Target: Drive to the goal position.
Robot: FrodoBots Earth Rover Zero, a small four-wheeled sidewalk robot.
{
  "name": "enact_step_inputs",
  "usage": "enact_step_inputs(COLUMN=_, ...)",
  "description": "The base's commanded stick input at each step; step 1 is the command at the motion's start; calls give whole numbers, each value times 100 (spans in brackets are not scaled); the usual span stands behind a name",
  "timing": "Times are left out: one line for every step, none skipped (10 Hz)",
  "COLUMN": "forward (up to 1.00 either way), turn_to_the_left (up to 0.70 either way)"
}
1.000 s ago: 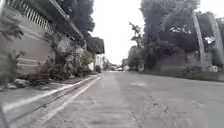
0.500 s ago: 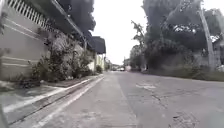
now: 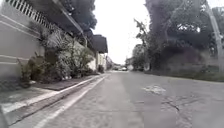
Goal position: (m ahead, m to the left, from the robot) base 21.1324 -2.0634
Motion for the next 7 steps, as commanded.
enact_step_inputs(forward=100, turn_to_the_left=0)
enact_step_inputs(forward=100, turn_to_the_left=0)
enact_step_inputs(forward=100, turn_to_the_left=0)
enact_step_inputs(forward=100, turn_to_the_left=0)
enact_step_inputs(forward=100, turn_to_the_left=0)
enact_step_inputs(forward=100, turn_to_the_left=0)
enact_step_inputs(forward=100, turn_to_the_left=0)
